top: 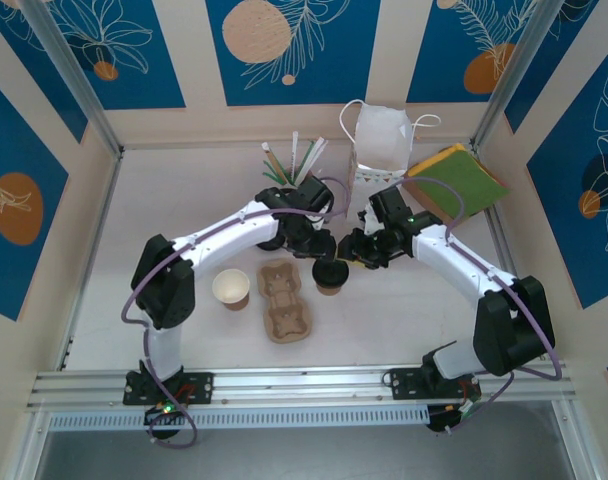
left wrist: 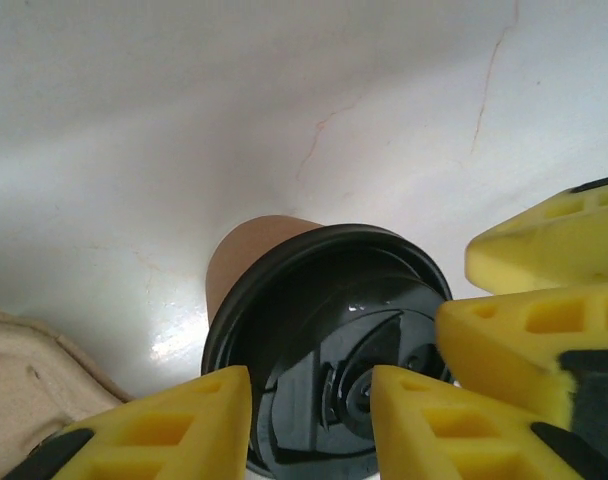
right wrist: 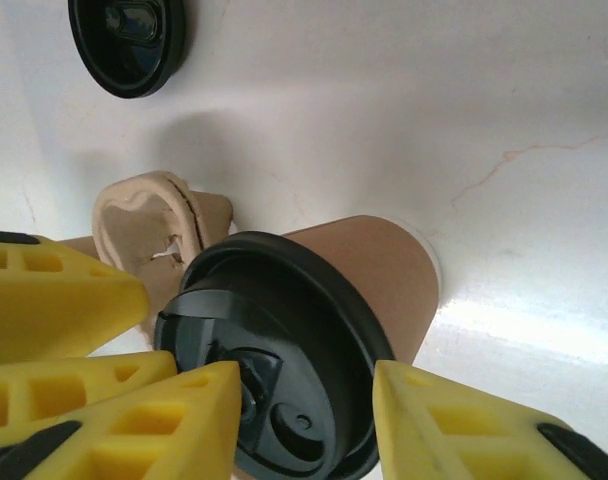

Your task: Pack the takeout coffee

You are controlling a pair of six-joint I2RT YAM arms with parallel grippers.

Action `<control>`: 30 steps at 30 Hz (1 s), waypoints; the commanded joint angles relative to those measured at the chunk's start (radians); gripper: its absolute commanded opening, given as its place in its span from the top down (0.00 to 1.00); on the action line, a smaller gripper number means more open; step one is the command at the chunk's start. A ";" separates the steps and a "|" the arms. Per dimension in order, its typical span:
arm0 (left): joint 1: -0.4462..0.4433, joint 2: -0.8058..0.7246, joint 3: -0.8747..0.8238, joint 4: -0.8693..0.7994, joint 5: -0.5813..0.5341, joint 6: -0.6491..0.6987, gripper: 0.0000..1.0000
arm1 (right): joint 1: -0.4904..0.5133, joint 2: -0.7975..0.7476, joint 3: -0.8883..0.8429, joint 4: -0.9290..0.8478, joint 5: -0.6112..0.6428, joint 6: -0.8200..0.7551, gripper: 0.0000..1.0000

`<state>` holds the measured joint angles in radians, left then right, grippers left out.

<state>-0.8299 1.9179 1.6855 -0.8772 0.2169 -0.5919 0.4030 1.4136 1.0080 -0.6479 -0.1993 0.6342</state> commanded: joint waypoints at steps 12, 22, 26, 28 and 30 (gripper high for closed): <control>-0.010 -0.095 -0.099 -0.025 0.004 -0.007 0.69 | 0.070 -0.107 -0.055 -0.070 -0.003 0.056 0.54; -0.013 -0.102 -0.147 0.036 0.042 -0.023 0.69 | 0.099 -0.111 -0.097 -0.057 0.002 0.081 0.54; -0.012 -0.099 -0.148 0.049 0.047 -0.024 0.70 | 0.100 -0.105 -0.101 -0.049 -0.001 0.082 0.54; -0.012 -0.096 -0.146 0.049 0.044 -0.024 0.70 | 0.101 -0.103 -0.101 -0.046 -0.002 0.082 0.55; -0.012 -0.088 -0.142 0.051 0.044 -0.022 0.71 | 0.102 -0.099 -0.101 -0.040 -0.002 0.082 0.56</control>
<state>-0.8318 1.8412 1.5490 -0.8326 0.2398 -0.6041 0.4976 1.3174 0.9176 -0.6926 -0.1871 0.7086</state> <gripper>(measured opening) 0.291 0.447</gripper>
